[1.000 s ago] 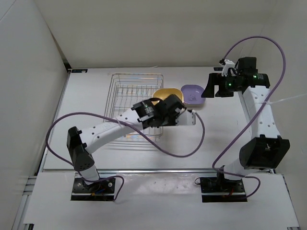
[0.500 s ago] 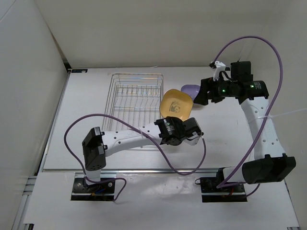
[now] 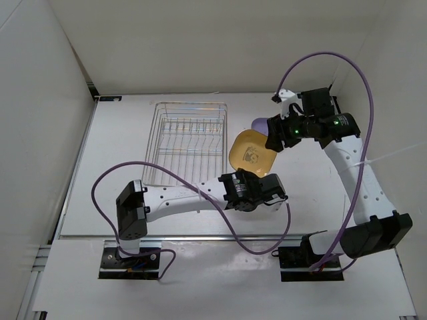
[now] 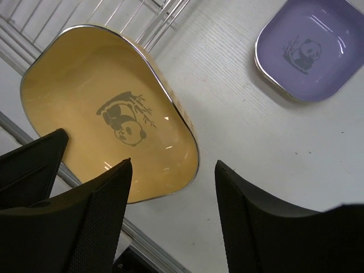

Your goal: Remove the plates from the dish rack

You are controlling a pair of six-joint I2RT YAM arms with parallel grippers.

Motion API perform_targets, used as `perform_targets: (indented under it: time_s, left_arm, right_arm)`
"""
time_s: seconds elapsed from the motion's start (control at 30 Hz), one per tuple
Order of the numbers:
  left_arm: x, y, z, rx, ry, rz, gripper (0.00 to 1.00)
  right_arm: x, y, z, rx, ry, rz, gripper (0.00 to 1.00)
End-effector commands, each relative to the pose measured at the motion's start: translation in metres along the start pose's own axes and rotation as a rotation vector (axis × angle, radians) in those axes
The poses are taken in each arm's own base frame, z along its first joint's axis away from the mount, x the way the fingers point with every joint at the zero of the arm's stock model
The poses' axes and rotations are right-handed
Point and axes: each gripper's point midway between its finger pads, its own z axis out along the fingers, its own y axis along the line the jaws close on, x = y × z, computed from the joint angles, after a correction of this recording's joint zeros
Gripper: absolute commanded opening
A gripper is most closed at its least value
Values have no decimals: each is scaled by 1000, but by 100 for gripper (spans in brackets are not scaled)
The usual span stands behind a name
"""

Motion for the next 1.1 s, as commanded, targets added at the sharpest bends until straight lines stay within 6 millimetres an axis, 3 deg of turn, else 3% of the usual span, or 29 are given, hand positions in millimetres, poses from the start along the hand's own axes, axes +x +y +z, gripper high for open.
perform_targets:
  time_s: [0.0, 0.1, 0.3, 0.4, 0.43, 0.9, 1.07]
  left_arm:
    - [2, 19, -33, -61, -78, -44, 11]
    - [2, 13, -35, -51, -77, -26, 11]
    - [-5, 6, -39, -55, -78, 15, 11]
    - [-13, 7, -41, -56, -97, 18, 11]
    - [-13, 7, -41, -56, -97, 18, 11]
    - [-18, 13, -42, -72, -109, -1, 11]
    - [-16, 12, -37, -65, -98, -10, 11]
  right_arm:
    - [-2, -12, 5, 62, 10, -121, 64]
    - [-2, -9, 6, 65, 18, -169, 62]
    - [1, -11, 9, 82, 38, -225, 51]
    - [4, -8, 11, 71, 47, -239, 44]
    - [4, -8, 11, 71, 47, -239, 37]
    - [15, -5, 20, 55, 84, -215, 29]
    - [13, -5, 21, 58, 75, -199, 8]
